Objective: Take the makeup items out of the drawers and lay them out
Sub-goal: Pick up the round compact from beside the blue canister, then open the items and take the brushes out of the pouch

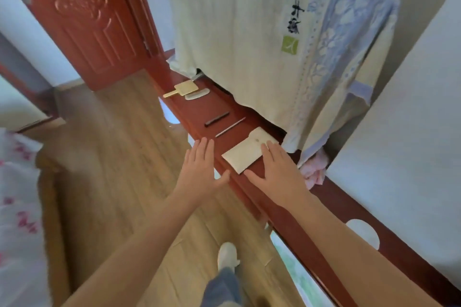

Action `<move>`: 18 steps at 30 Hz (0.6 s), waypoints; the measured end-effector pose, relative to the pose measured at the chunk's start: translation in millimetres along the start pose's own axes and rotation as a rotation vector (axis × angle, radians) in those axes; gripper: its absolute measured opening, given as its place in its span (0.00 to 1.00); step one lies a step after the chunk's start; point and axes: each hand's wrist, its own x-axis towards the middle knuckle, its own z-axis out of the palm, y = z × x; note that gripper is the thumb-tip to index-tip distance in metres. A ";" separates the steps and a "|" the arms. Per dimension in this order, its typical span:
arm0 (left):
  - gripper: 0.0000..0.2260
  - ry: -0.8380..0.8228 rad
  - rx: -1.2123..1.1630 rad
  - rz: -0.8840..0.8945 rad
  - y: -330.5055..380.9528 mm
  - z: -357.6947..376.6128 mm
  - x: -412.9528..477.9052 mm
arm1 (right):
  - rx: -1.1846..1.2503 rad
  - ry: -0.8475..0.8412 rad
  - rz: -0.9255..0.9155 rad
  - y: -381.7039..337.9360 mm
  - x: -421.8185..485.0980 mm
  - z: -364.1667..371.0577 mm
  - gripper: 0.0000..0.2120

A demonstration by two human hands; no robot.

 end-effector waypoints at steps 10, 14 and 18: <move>0.37 0.031 0.025 -0.298 -87.6 -37.1 -63.6 | -0.024 -0.013 -0.228 -93.6 12.0 13.2 0.40; 0.38 0.012 0.026 -0.345 -131.0 -46.8 -78.5 | -0.040 -0.008 -0.275 -135.3 21.2 25.8 0.41; 0.39 -0.016 0.029 -0.346 -181.7 -57.0 -90.4 | -0.042 -0.021 -0.292 -180.9 32.3 47.8 0.41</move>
